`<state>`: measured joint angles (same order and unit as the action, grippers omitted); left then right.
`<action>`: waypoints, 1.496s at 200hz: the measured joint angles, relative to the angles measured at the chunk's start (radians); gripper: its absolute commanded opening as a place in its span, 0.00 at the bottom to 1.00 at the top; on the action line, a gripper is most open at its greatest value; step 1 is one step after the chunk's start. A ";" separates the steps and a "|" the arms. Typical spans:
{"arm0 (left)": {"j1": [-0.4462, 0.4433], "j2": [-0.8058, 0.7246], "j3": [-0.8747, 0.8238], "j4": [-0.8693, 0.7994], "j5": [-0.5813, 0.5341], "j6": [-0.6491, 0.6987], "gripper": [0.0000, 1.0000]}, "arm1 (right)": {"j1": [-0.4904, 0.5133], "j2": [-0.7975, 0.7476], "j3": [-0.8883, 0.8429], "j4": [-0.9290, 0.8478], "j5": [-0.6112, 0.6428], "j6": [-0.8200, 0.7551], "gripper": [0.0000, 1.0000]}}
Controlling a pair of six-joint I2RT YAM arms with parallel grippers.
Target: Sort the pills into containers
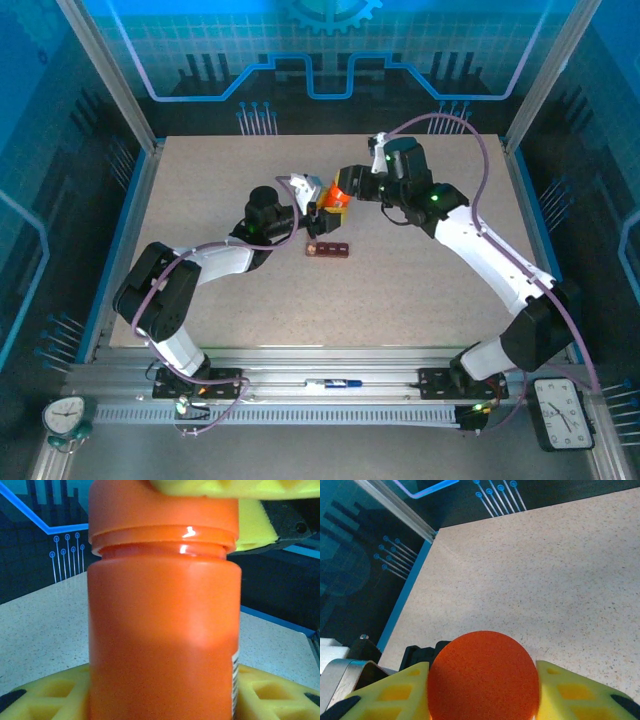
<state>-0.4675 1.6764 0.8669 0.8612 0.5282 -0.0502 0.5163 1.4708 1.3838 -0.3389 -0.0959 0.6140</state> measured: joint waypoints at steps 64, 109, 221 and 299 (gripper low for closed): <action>-0.010 0.000 0.000 0.067 0.008 -0.002 0.18 | -0.125 0.027 0.076 -0.076 -0.352 -0.334 0.29; -0.013 0.000 0.000 0.097 0.029 -0.003 0.18 | -0.163 0.027 0.077 -0.077 -0.476 -0.475 0.29; -0.010 0.000 0.000 0.063 0.026 -0.030 0.18 | -0.186 -0.012 -0.130 0.255 -0.516 -0.162 0.27; -0.010 -0.004 0.000 0.079 0.038 -0.019 0.18 | -0.187 -0.038 -0.098 0.208 -0.498 -0.225 0.34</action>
<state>-0.4770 1.6726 0.8673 0.9405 0.5659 -0.0692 0.3298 1.4330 1.2858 -0.1310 -0.5941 0.3893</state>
